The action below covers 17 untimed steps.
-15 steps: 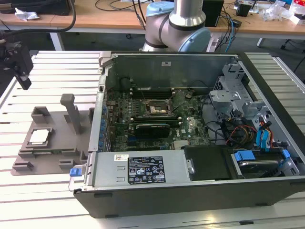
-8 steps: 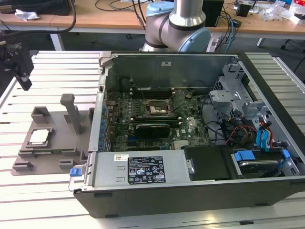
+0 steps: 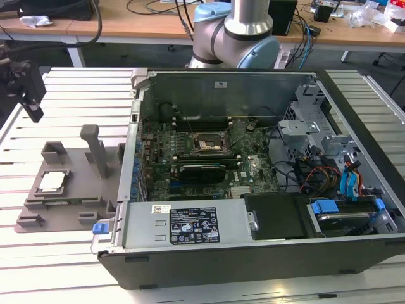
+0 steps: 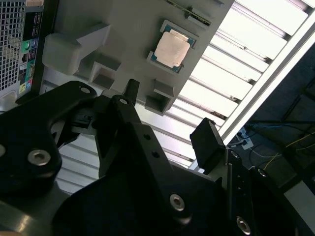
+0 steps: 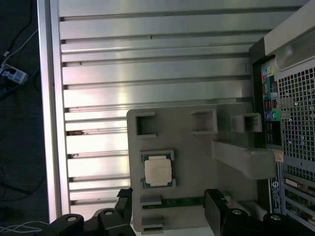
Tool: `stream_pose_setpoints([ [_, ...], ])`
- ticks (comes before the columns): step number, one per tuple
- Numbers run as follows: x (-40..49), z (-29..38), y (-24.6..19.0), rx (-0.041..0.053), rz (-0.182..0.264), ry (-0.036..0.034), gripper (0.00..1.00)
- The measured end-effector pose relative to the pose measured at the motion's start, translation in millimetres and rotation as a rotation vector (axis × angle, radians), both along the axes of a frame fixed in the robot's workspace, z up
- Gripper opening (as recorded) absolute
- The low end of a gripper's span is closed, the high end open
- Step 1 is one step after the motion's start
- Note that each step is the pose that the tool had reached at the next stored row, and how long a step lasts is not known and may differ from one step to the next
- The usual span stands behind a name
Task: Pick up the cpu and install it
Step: 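Pick up the cpu and move it towards the insertion slot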
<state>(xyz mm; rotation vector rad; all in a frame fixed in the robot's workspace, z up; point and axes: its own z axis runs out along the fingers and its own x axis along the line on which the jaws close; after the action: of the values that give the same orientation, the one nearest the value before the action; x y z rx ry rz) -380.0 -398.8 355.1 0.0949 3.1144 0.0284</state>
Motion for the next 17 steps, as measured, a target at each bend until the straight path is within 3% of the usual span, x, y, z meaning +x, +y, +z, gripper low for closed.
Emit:
stream_pose_setpoints([
  [17, 0.0, -8.7, 0.0, 0.0000, 0.000, -0.0001, 0.69],
])
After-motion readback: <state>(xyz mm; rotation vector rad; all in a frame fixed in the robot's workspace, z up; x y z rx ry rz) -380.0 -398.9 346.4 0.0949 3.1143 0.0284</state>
